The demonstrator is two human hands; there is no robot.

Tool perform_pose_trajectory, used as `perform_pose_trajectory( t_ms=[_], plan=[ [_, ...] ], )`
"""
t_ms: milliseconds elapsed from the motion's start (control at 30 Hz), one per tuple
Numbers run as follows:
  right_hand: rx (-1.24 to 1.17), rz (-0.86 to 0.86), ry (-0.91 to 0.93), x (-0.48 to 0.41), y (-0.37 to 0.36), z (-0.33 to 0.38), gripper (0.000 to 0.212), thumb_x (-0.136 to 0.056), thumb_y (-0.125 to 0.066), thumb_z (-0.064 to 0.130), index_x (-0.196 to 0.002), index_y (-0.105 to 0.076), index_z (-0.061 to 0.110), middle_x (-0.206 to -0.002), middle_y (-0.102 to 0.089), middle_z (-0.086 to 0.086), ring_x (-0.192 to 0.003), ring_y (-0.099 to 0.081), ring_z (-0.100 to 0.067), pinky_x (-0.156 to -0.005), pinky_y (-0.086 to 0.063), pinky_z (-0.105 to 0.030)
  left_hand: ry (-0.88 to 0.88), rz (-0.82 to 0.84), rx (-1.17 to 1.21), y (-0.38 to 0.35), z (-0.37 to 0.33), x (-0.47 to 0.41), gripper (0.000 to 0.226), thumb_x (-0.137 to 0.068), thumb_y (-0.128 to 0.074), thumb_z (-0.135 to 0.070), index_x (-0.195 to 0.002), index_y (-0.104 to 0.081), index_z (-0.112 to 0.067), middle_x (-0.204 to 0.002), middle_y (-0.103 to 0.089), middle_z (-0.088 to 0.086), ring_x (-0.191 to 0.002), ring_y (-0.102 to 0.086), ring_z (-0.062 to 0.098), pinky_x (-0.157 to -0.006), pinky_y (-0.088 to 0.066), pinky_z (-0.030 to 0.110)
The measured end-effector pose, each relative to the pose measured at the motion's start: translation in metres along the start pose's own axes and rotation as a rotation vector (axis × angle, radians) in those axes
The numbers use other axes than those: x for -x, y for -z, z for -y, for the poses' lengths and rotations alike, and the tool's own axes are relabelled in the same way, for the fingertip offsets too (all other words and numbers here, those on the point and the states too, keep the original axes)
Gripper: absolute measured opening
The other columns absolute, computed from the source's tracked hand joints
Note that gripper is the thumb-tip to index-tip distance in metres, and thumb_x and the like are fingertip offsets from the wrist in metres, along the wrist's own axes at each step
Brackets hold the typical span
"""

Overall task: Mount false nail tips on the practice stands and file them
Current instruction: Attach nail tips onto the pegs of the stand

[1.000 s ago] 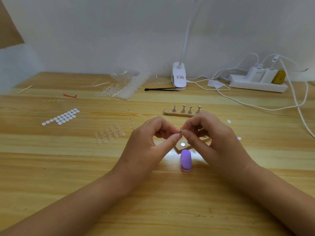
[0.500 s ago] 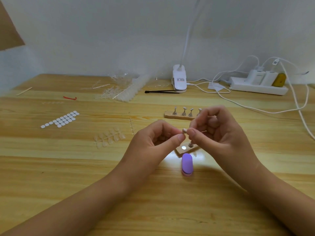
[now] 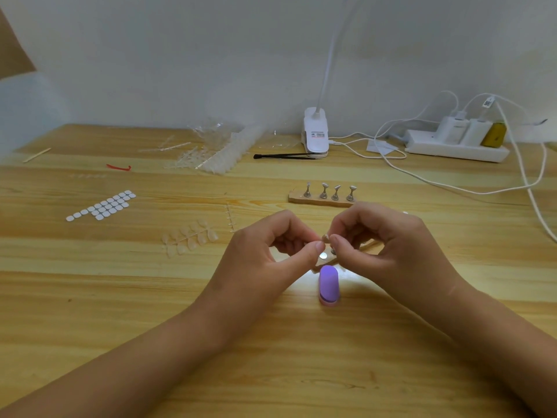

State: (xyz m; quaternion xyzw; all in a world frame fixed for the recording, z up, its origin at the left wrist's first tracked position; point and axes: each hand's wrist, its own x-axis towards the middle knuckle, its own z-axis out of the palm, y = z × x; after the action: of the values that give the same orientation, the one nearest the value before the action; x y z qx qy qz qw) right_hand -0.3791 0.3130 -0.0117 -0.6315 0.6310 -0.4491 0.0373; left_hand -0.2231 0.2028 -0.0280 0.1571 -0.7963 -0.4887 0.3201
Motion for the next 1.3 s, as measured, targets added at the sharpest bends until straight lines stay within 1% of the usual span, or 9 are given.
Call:
perform_pose_trajectory(
  t_ms=[100, 333, 533, 667, 800, 967, 1100, 1200, 1300],
  plan=[
    [0.046, 0.029, 0.044, -0.0004, 0.0022, -0.0001, 0.013, -0.081, -0.072, -0.001, -0.083, -0.066, 0.011, -0.077, -0.065, 0.006, -0.071, -0.062, -0.010, -0.065, -0.051, -0.017, -0.029, -0.011, -0.052, -0.0006, -0.0031, 0.0010, 0.015, -0.087, -0.073, -0.013, -0.080, -0.068, -0.025, -0.074, -0.066, -0.013, -0.072, -0.058, -0.001, -0.070, -0.045, 0.012],
    [0.029, 0.066, 0.044, -0.0006, 0.0023, 0.0004, 0.011, -0.083, -0.071, 0.000, -0.084, -0.066, 0.010, -0.076, -0.065, 0.006, -0.071, -0.063, -0.012, -0.066, -0.053, -0.022, -0.007, -0.024, -0.069, -0.0018, -0.0072, 0.0025, 0.012, -0.085, -0.073, -0.015, -0.078, -0.067, -0.023, -0.074, -0.065, -0.006, -0.070, -0.057, 0.002, -0.068, -0.046, 0.014],
    [-0.185, 0.064, -0.121, -0.0017, 0.0024, 0.0017, 0.017, -0.083, -0.069, -0.004, -0.078, -0.067, 0.012, -0.072, -0.068, 0.002, -0.064, -0.062, -0.006, -0.064, -0.048, -0.014, 0.006, -0.018, -0.027, -0.0015, -0.0087, 0.0016, 0.014, -0.086, -0.072, -0.014, -0.077, -0.067, -0.024, -0.069, -0.064, -0.014, -0.068, -0.056, -0.001, -0.068, -0.045, 0.012],
    [-0.309, 0.076, -0.212, -0.0025, 0.0039, 0.0028, 0.015, -0.085, -0.067, -0.003, -0.077, -0.068, 0.009, -0.072, -0.068, -0.009, -0.063, -0.062, -0.011, -0.062, -0.050, -0.020, 0.002, 0.003, -0.015, -0.0015, -0.0082, 0.0008, 0.014, -0.087, -0.072, -0.015, -0.078, -0.066, -0.024, -0.069, -0.064, -0.015, -0.068, -0.055, -0.003, -0.069, -0.044, 0.011],
    [-0.380, 0.096, -0.245, -0.0032, 0.0055, 0.0037, 0.013, -0.086, -0.065, -0.004, -0.077, -0.068, 0.006, -0.067, -0.067, -0.004, -0.061, -0.062, -0.008, -0.060, -0.049, -0.018, 0.008, 0.014, -0.002, -0.0014, -0.0071, 0.0005, 0.016, -0.088, -0.072, -0.014, -0.078, -0.066, -0.025, -0.068, -0.064, -0.016, -0.068, -0.055, -0.003, -0.069, -0.044, 0.011],
    [-0.392, 0.097, -0.249, -0.0034, 0.0075, 0.0035, 0.019, -0.087, -0.062, -0.006, -0.076, -0.067, 0.008, -0.066, -0.067, -0.002, -0.059, -0.060, -0.008, -0.059, -0.048, -0.018, 0.018, 0.031, 0.010, -0.0010, -0.0066, 0.0005, 0.018, -0.089, -0.072, -0.015, -0.077, -0.066, -0.026, -0.069, -0.064, -0.015, -0.069, -0.056, -0.002, -0.070, -0.043, 0.010],
    [-0.411, 0.104, -0.243, -0.0026, 0.0079, 0.0042, 0.011, -0.087, -0.066, 0.000, -0.079, -0.069, 0.008, -0.071, -0.069, -0.004, -0.063, -0.063, -0.009, -0.062, -0.050, -0.018, 0.037, 0.012, 0.024, -0.0001, -0.0052, -0.0010, 0.017, -0.089, -0.072, -0.015, -0.077, -0.066, -0.026, -0.073, -0.067, -0.008, -0.072, -0.059, 0.002, -0.071, -0.046, 0.012],
    [-0.353, 0.100, -0.222, -0.0016, 0.0080, 0.0041, 0.011, -0.086, -0.068, 0.001, -0.080, -0.069, 0.010, -0.073, -0.070, -0.004, -0.065, -0.065, -0.010, -0.065, -0.051, -0.019, 0.049, 0.012, 0.022, -0.0003, -0.0047, -0.0017, 0.017, -0.088, -0.072, -0.015, -0.077, -0.066, -0.026, -0.073, -0.066, -0.009, -0.072, -0.059, 0.003, -0.071, -0.047, 0.014],
    [-0.245, 0.094, -0.165, -0.0016, 0.0063, 0.0040, 0.014, -0.083, -0.068, -0.003, -0.079, -0.069, 0.011, -0.072, -0.069, 0.002, -0.064, -0.062, -0.005, -0.065, -0.048, -0.014, 0.046, 0.023, 0.012, -0.0005, -0.0051, -0.0012, 0.016, -0.088, -0.072, -0.013, -0.077, -0.067, -0.024, -0.070, -0.065, -0.011, -0.069, -0.056, 0.002, -0.068, -0.046, 0.014]
  ],
)
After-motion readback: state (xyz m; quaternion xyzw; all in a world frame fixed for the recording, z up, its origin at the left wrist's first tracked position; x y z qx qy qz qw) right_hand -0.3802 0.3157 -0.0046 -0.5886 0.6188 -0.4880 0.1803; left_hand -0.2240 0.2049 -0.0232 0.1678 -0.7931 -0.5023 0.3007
